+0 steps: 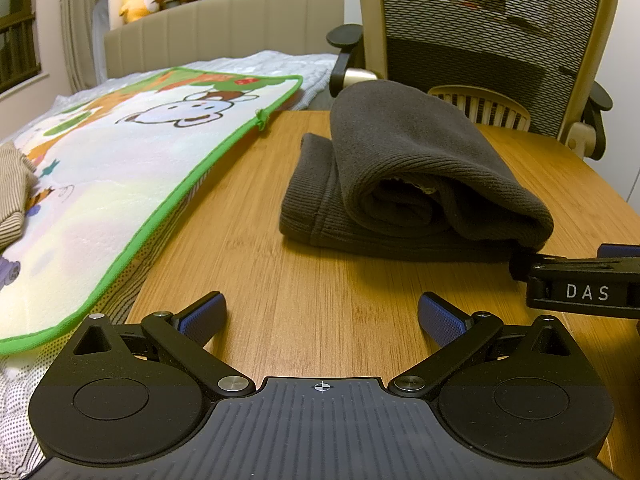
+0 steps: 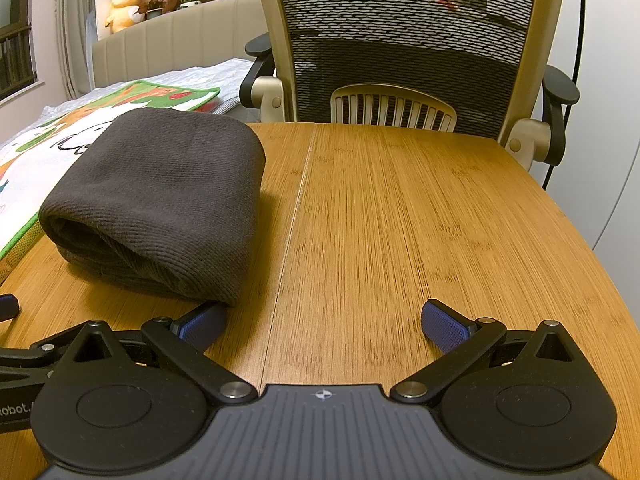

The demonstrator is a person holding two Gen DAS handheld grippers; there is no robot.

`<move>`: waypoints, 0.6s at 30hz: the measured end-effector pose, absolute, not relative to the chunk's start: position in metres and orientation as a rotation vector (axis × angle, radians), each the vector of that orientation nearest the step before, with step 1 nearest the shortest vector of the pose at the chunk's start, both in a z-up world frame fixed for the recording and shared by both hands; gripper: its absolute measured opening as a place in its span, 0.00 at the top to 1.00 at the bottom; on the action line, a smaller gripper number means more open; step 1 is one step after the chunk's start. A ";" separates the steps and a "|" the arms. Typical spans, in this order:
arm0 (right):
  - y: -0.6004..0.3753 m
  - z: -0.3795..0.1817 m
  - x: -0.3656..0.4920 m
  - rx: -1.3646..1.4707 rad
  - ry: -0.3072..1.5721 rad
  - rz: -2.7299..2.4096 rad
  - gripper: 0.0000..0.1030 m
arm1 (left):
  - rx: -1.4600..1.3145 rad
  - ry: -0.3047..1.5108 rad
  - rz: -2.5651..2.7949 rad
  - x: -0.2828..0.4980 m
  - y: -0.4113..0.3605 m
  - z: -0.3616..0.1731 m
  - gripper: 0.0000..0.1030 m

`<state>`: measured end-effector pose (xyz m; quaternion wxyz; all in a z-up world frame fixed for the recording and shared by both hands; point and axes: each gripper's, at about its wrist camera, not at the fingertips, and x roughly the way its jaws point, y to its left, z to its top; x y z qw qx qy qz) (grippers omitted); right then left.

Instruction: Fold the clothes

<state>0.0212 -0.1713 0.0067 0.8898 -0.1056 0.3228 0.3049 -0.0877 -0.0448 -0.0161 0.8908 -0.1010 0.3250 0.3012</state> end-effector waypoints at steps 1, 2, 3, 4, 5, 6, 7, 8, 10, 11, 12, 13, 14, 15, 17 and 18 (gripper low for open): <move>-0.171 0.007 0.022 -0.219 0.670 0.633 0.00 | -0.210 0.675 0.625 -0.088 -0.045 -0.016 0.00; -0.170 0.007 0.022 -0.219 0.671 0.633 0.00 | -0.210 0.675 0.625 -0.088 -0.045 -0.016 0.00; -0.170 0.007 0.023 -0.219 0.671 0.633 0.00 | -0.210 0.675 0.625 -0.088 -0.045 -0.016 0.00; -0.170 0.007 0.023 -0.219 0.671 0.633 0.00 | -0.210 0.675 0.625 -0.088 -0.045 -0.016 0.00; -0.170 0.007 0.023 -0.219 0.671 0.633 0.00 | -0.210 0.675 0.625 -0.088 -0.045 -0.016 0.00; -0.171 0.007 0.023 -0.219 0.671 0.633 0.00 | -0.210 0.675 0.625 -0.088 -0.045 -0.016 0.00; -0.170 0.007 0.023 -0.219 0.671 0.633 0.00 | -0.210 0.675 0.625 -0.088 -0.045 -0.016 0.00; -0.170 0.007 0.023 -0.219 0.671 0.633 0.00 | -0.210 0.675 0.625 -0.088 -0.045 -0.016 0.00; -0.170 0.007 0.023 -0.219 0.671 0.633 0.00 | -0.210 0.675 0.625 -0.088 -0.045 -0.016 0.00; -0.170 0.007 0.023 -0.219 0.671 0.633 0.00 | -0.210 0.675 0.625 -0.088 -0.045 -0.016 0.00; -0.170 0.007 0.023 -0.219 0.671 0.633 0.00 | -0.210 0.675 0.625 -0.088 -0.045 -0.016 0.00; -0.169 0.007 0.024 -0.219 0.671 0.633 0.00 | -0.210 0.675 0.625 -0.088 -0.045 -0.016 0.00; -0.169 0.007 0.024 -0.219 0.671 0.633 0.00 | -0.210 0.675 0.625 -0.088 -0.045 -0.016 0.00; -0.169 0.007 0.025 -0.219 0.671 0.633 0.00 | -0.210 0.675 0.625 -0.088 -0.045 -0.016 0.00; -0.168 0.007 0.026 -0.218 0.671 0.632 0.00 | -0.210 0.675 0.625 -0.088 -0.045 -0.016 0.00; -0.167 0.007 0.027 -0.217 0.671 0.631 0.00 | -0.210 0.675 0.625 -0.088 -0.045 -0.016 0.00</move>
